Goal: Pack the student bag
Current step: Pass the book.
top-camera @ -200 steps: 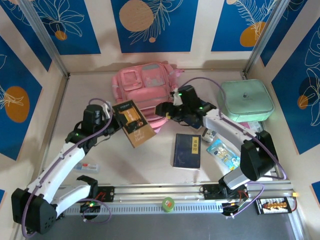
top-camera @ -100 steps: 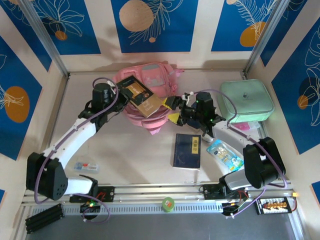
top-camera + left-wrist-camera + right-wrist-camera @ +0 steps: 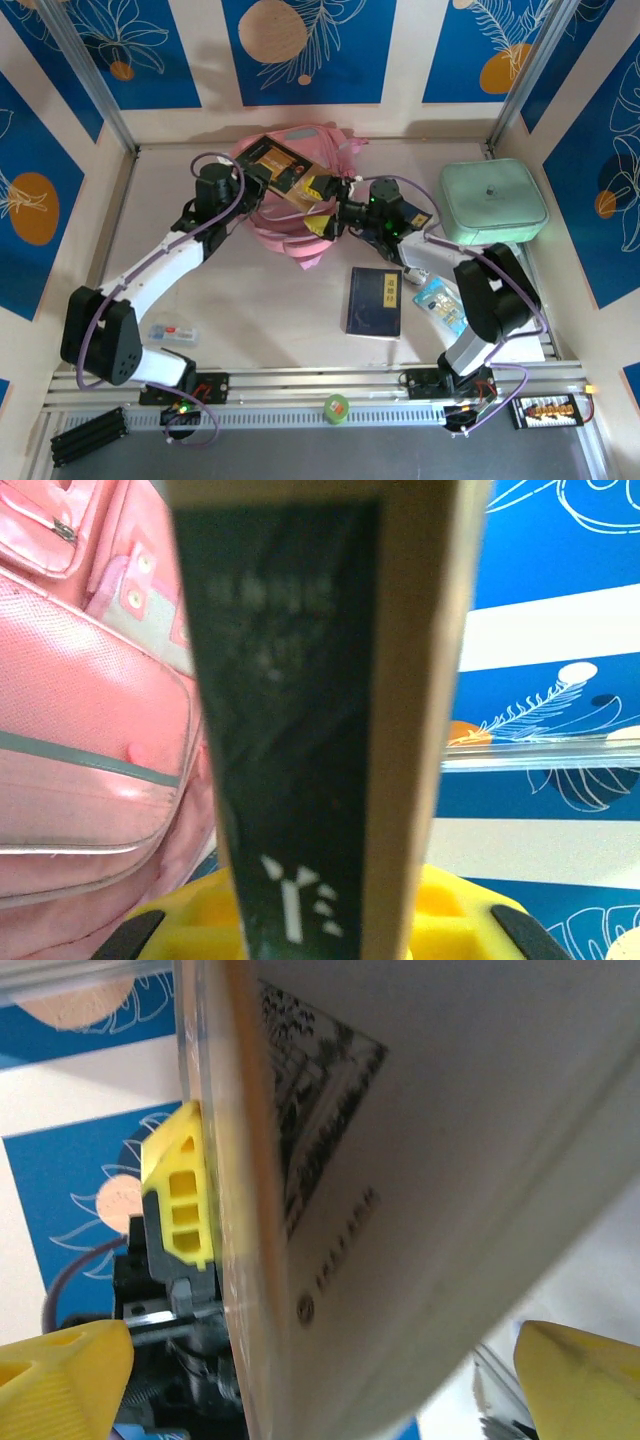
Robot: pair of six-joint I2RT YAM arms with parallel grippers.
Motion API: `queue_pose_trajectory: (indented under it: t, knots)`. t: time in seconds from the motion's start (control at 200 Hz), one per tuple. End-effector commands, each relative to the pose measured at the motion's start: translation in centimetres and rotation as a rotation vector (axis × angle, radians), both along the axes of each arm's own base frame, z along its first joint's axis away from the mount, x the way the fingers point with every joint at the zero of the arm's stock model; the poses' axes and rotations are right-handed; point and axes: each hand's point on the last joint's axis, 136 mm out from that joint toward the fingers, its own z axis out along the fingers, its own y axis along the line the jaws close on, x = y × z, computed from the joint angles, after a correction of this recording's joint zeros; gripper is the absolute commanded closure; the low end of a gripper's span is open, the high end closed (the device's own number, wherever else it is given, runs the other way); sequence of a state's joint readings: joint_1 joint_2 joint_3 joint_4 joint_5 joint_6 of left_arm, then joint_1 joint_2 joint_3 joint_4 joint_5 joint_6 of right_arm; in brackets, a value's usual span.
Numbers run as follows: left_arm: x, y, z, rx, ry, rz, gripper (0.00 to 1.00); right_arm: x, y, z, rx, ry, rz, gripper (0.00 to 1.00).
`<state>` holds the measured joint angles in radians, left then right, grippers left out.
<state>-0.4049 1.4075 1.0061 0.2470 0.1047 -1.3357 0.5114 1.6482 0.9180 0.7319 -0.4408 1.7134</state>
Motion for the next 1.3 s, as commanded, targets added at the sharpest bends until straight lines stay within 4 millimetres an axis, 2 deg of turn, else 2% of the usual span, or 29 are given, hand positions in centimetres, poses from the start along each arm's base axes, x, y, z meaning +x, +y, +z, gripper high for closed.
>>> queue_pose_trajectory:
  t: [0.0, 0.125, 0.265, 0.365, 0.465, 0.555, 0.72, 0.805, 0.91, 1.03, 1.11, 1.19, 1.295]
  knots:
    - [0.3, -0.5, 4.3, -0.102, -0.136, 0.013, 1.0, 1.8, 0.0, 2.6, 0.094, 0.025, -0.046, 0.08]
    - [0.0, -0.2, 3.3, -0.102, -0.124, 0.025, 1.0, 3.3, -1.1, 2.3, 0.164, 0.091, -0.122, 0.16]
    - [-0.4, 0.0, 2.1, -0.095, -0.1, 0.026, 1.0, 4.0, -2.4, 2.5, 0.17, 0.071, -0.156, 0.27]
    - [-0.8, 0.1, 1.1, -0.089, -0.076, 0.025, 1.0, 4.3, -3.1, 2.2, 0.144, 0.056, -0.189, 0.29]
    - [-1.4, 0.2, 0.1, -0.069, -0.044, 0.012, 1.0, 4.4, -2.9, 2.1, 0.092, 0.029, -0.184, 0.33]
    - [-1.9, 0.2, -0.8, -0.061, -0.017, 0.004, 1.0, 4.3, -2.5, 1.7, 0.055, 0.015, -0.163, 0.4]
    - [-2.4, 0.1, -1.2, -0.059, 0.001, -0.007, 1.0, 4.6, -2.5, 0.6, 0.028, 0.015, -0.175, 0.49]
    - [-2.4, -0.1, -1.1, -0.063, 0.002, -0.019, 1.0, 4.9, -2.2, 0.9, 0.027, -0.002, -0.161, 0.54]
    - [-2.4, -0.5, -1.2, -0.063, 0.008, -0.035, 1.0, 5.0, -1.6, 1.8, 0.036, -0.039, -0.137, 0.67]
    - [-2.4, -0.2, -1.9, -0.037, 0.024, -0.031, 0.83, 4.8, -2.0, 1.4, 0.013, -0.06, -0.154, 0.82]
    - [-2.7, 0.2, -2.6, 0.002, 0.038, -0.018, 0.68, 4.5, -2.9, 0.8, -0.028, -0.073, -0.175, 0.93]
    - [-3.0, 0.7, -3.7, 0.076, 0.054, -0.014, 0.52, 4.1, -4.1, 0.3, -0.074, -0.085, -0.198, 0.95]
    - [-3.7, 1.3, -5.3, 0.189, 0.071, -0.029, 0.39, 3.8, -6.2, -0.3, -0.15, -0.099, -0.229, 0.97]
